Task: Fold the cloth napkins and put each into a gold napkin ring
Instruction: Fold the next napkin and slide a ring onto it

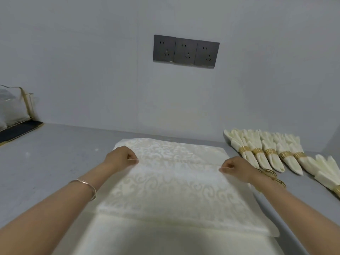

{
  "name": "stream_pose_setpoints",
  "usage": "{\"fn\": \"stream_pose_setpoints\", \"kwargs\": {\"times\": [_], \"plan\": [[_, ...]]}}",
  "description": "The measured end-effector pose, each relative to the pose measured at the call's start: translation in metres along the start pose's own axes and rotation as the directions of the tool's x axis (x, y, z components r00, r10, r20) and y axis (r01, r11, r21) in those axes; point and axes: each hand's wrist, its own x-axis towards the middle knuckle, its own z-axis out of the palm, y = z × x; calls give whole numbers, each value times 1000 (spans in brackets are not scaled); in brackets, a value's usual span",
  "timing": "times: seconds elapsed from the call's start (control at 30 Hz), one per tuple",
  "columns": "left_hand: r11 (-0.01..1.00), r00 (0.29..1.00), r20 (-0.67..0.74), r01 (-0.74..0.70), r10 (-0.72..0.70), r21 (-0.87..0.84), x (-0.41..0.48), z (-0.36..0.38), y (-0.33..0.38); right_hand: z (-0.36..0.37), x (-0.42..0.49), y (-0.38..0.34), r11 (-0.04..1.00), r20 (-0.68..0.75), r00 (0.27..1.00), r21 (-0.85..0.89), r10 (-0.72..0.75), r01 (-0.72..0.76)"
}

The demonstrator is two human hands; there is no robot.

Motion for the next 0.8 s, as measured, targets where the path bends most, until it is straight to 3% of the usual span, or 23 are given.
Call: {"fn": "stream_pose_setpoints", "kwargs": {"times": [0.2, 0.37, 0.7, 0.8], "plan": [[997, 990, -116, 72, -74, -23, 31, 26, -6, 20, 39, 9, 996, -122, 988, 28, 91, -88], [996, 979, -189, 85, -78, 29, 44, 36, -8, 31, 52, 18, 994, -134, 985, 9, 109, -109], [993, 963, -242, 112, -117, -35, 51, 47, -14, 40, 61, 18, 985, -186, 969, -29, 163, -171], [993, 952, -293, 111, -91, 51, 47, 50, -11, 43, 55, 14, 983, -218, 966, -89, 139, -162]]}}
